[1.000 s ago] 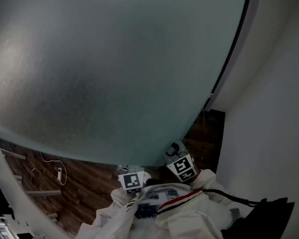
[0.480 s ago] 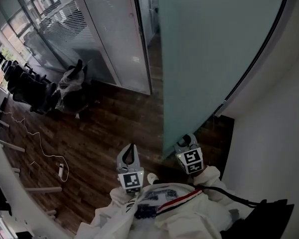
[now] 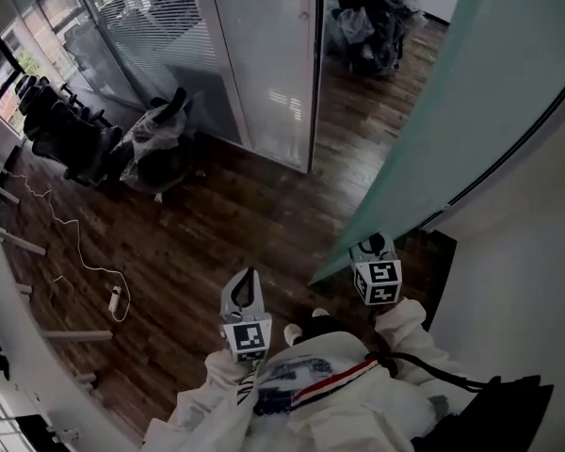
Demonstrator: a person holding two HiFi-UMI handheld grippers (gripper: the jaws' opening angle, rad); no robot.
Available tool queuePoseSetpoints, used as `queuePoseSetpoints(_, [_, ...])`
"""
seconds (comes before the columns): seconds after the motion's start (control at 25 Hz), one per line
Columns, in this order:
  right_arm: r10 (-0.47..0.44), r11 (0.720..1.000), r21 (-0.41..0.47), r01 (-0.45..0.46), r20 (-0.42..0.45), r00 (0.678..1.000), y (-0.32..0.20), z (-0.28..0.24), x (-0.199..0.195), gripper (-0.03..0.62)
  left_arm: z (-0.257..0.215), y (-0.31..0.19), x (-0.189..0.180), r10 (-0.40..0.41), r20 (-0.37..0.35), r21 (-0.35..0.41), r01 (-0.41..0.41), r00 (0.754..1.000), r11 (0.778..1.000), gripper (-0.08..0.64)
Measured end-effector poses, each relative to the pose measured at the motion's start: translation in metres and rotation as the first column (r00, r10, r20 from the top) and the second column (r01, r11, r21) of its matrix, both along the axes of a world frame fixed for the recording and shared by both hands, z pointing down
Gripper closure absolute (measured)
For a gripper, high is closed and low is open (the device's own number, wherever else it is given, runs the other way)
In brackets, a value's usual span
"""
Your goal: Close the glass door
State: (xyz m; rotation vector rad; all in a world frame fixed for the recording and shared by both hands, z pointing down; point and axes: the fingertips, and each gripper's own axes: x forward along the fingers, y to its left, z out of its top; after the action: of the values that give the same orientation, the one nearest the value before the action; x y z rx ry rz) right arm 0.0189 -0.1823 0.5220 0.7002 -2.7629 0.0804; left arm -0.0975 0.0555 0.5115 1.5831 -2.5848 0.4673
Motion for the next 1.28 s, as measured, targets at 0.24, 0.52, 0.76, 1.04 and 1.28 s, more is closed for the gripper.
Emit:
queuePoseSetpoints(0.24, [0.038, 0.999, 0.01, -0.038, 0.005, 0.999, -0.01, -0.011, -0.04, 0.453, 0.012, 0.042, -0.045, -0.107, -0.039, -0.029, 0.106, 0.993, 0.994, 0.558])
queuePoseSetpoints(0.52, [0.059, 0.998, 0.0, -0.059, 0.022, 0.998, -0.069, 0.025, -0.11, 0.454, 0.037, -0.015, -0.126, -0.15, -0.012, -0.065, 0.149, 0.989, 0.987, 0.558])
queuePoseSetpoints(0.76, [0.067, 0.998, 0.003, -0.067, 0.033, 0.997, -0.093, 0.021, -0.145, 0.456, 0.01, -0.071, -0.164, -0.106, 0.019, -0.042, 0.107, 0.994, 0.993, 0.558])
queuePoseSetpoints(1.04, [0.096, 0.995, 0.023, -0.097, 0.044, 0.994, -0.119, 0.025, -0.183, 0.456, 0.01, -0.115, -0.189, -0.094, 0.016, -0.058, 0.094, 0.995, 0.994, 0.558])
queuePoseSetpoints(1.28, [0.094, 0.995, 0.034, -0.097, 0.071, 0.993, -0.172, 0.035, -0.227, 0.456, 0.02, -0.181, -0.224, -0.1, 0.064, -0.064, 0.104, 0.993, 0.993, 0.558])
